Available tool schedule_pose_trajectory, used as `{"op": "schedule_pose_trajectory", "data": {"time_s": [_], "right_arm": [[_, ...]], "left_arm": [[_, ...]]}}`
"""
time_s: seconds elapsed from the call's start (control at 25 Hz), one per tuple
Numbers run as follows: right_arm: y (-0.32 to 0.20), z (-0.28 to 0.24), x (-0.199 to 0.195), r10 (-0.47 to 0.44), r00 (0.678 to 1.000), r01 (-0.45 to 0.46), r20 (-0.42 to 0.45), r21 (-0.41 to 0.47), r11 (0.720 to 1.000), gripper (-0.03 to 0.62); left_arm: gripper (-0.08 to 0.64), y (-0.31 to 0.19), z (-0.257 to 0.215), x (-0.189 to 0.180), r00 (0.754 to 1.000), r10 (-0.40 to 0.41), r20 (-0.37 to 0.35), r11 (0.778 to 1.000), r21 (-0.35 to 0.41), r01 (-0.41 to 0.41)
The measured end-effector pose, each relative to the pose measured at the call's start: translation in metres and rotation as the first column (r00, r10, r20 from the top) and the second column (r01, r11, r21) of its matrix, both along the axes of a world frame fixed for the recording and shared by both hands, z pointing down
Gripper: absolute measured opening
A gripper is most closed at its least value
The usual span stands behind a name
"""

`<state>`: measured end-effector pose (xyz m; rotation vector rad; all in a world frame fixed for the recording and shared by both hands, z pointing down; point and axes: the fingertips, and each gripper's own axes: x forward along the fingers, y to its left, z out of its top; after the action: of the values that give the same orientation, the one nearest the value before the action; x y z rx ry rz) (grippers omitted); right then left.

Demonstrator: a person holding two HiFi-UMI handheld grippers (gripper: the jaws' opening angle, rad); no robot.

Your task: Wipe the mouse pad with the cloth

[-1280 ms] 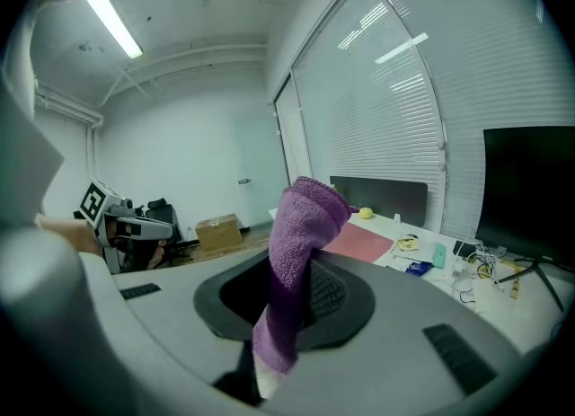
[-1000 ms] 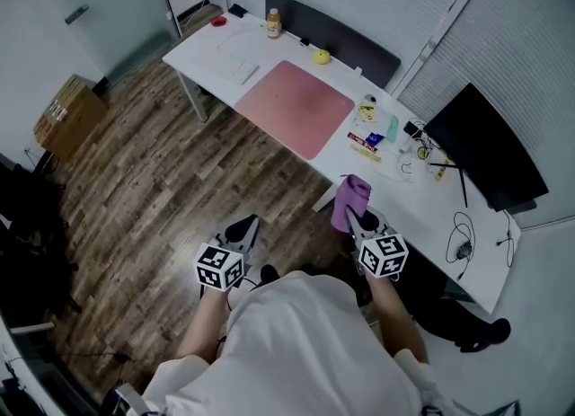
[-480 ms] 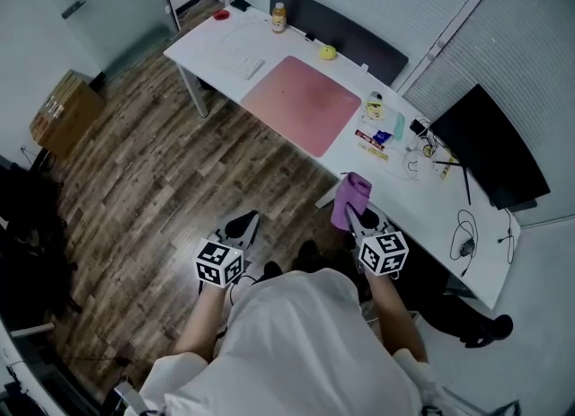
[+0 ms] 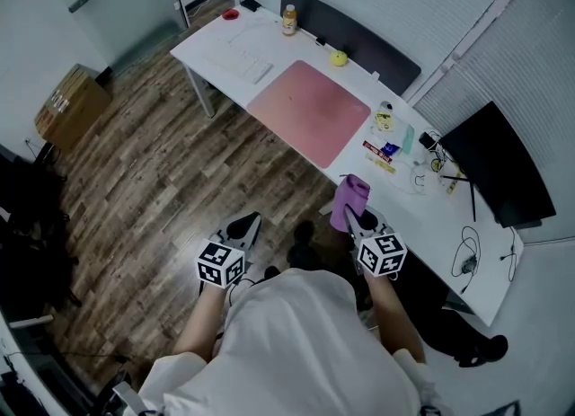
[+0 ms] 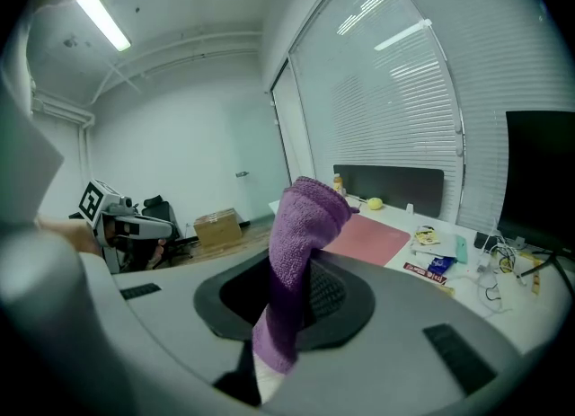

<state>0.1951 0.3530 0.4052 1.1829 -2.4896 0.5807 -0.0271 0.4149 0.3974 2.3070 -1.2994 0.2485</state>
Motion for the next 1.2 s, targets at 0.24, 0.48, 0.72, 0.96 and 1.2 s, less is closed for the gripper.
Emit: {"op": "schedule_pose_trajectory", "data": {"time_s": [0.24, 0.48, 0.72, 0.96, 1.2], "right_arm": [[-0.044, 0.013, -0.001, -0.031, 1.000, 0.031, 0.001, -0.026, 0.999, 0.075], [-0.091, 0.025, 0.006, -0.058, 0.998, 0.057, -0.007, -0.055, 0.997, 0.075], [-0.142, 0.037, 0.018, -0.076, 0.997, 0.076, 0.003, -0.089, 0.993, 0.075], [-0.189, 0.049, 0.025, -0.088, 0.996, 0.090, 0.020, -0.117, 0.989, 0.075], [-0.223, 0.062, 0.034, -0.101, 0.995, 0.102, 0.018, -0.150, 0.983, 0.075]], "left_arm": [[0.020, -0.037, 0.006, 0.006, 1.000, -0.006, 0.010, 1.000, -0.013, 0.007], [0.020, -0.083, 0.011, 0.017, 1.000, -0.009, 0.017, 1.000, -0.025, 0.010], [0.020, -0.137, 0.011, 0.035, 1.000, 0.002, 0.027, 1.000, -0.025, -0.001], [0.020, -0.178, 0.017, 0.045, 0.999, -0.009, 0.037, 0.999, -0.043, 0.011], [0.020, -0.209, 0.023, 0.049, 0.998, -0.028, 0.048, 0.998, -0.060, 0.031]]}}
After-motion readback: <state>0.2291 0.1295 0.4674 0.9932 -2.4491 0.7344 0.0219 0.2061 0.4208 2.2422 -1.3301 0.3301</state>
